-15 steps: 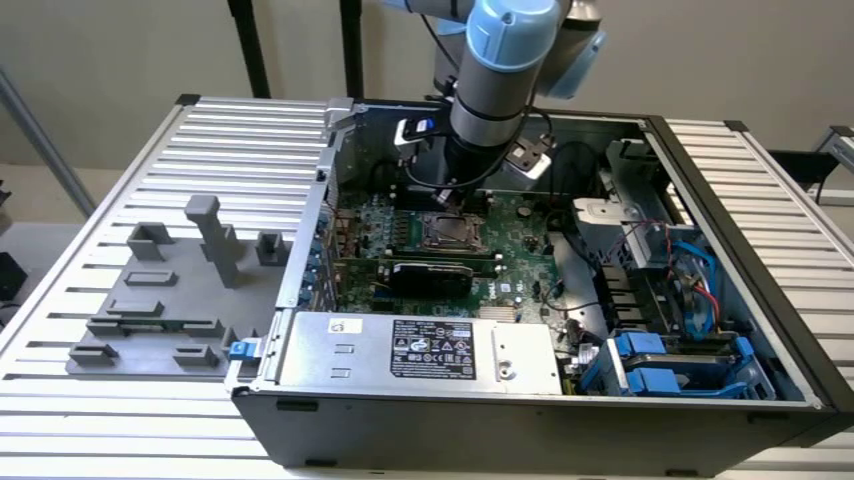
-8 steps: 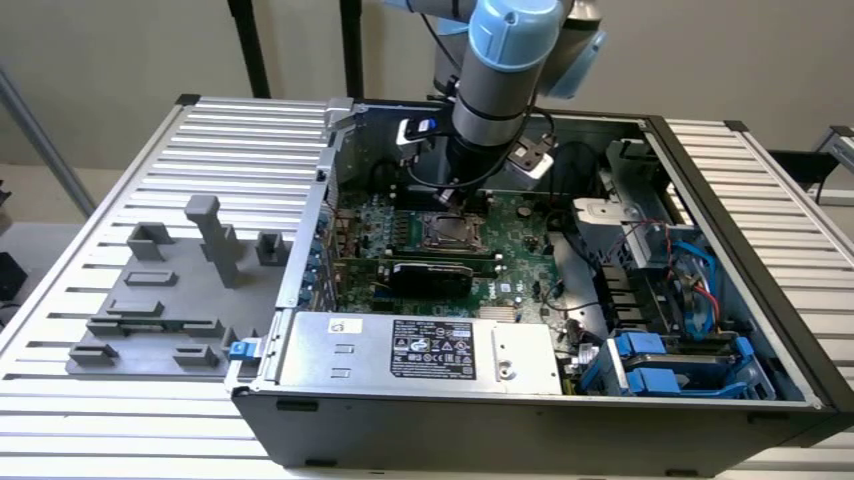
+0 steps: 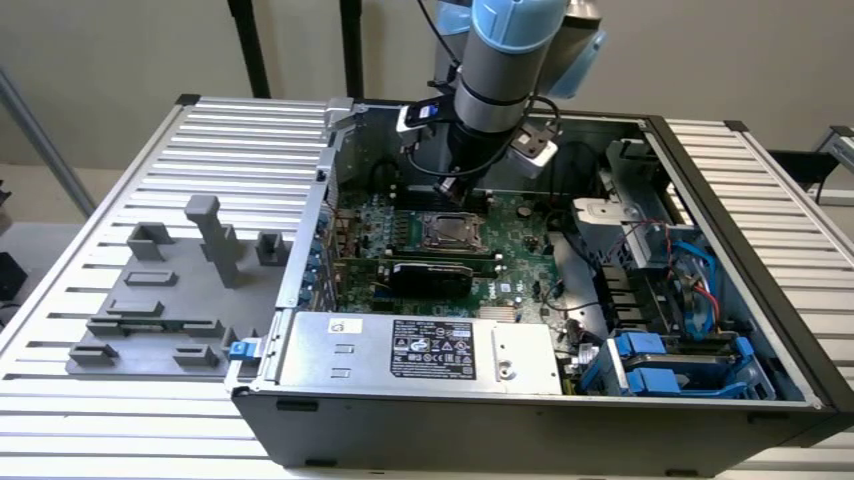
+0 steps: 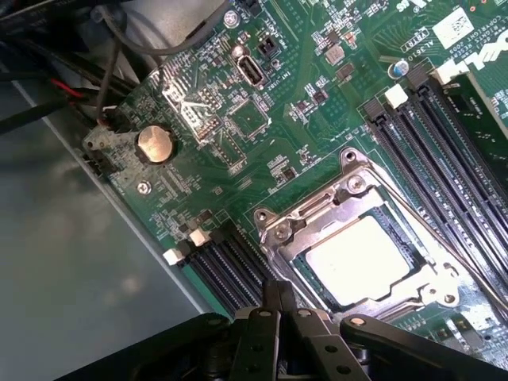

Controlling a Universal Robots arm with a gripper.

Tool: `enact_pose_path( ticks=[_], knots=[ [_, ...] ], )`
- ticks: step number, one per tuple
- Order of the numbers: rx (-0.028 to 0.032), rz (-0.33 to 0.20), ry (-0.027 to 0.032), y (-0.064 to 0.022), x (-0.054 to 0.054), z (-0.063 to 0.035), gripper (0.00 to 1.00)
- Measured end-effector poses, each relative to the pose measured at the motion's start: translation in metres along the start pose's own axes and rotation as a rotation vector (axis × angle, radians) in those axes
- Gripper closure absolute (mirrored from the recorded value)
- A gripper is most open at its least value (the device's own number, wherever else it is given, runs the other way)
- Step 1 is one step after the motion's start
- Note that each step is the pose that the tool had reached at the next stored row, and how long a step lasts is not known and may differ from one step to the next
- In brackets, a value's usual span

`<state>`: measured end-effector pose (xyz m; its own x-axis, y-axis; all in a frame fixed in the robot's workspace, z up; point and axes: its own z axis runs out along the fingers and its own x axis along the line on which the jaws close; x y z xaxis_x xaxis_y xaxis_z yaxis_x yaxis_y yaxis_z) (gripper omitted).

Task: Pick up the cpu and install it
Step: 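Install the first cpu locking lever, then install the second cpu locking lever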

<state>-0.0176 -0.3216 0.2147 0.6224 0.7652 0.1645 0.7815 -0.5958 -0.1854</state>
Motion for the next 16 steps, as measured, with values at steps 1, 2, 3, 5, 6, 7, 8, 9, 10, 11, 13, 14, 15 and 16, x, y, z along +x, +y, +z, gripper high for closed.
enact_pose_path(
  ticks=[1,2,3,5,6,7,8,9,10,11,13,14,15,16],
  knots=[
    [0.0011,0.0,0.0009,-0.0002,0.0001,-0.0016,0.89],
    [0.0019,0.0,0.0016,-0.0002,0.0,-0.0022,0.89],
    [0.0025,0.0,0.0015,0.0,-0.0002,-0.0024,0.89],
    [0.003,0.0,0.0017,0.0,-0.0002,-0.0024,0.89],
    [0.003,0.0,0.0015,0.0,-0.0003,-0.0025,0.89],
    [0.003,0.0,0.0016,0.0,-0.0003,-0.0025,0.89],
    [0.003,0.0,0.0016,0.0,-0.0003,-0.0025,0.89],
    [0.003,0.0,0.0016,0.0,-0.0003,-0.0025,0.89],
    [0.003,0.0,0.0015,0.0,-0.0003,-0.0025,0.89],
    [0.003,0.0,0.0016,0.0,-0.0003,-0.0025,0.89],
    [0.003,0.0,0.0016,0.0,-0.0003,-0.0025,0.89],
    [0.003,0.0,0.0016,0.0,-0.0003,-0.0025,0.89],
    [0.003,0.0,0.0016,0.0,-0.0002,-0.0025,0.89],
    [0.003,0.0,0.0016,0.0,-0.0003,-0.0025,0.89]
  ],
)
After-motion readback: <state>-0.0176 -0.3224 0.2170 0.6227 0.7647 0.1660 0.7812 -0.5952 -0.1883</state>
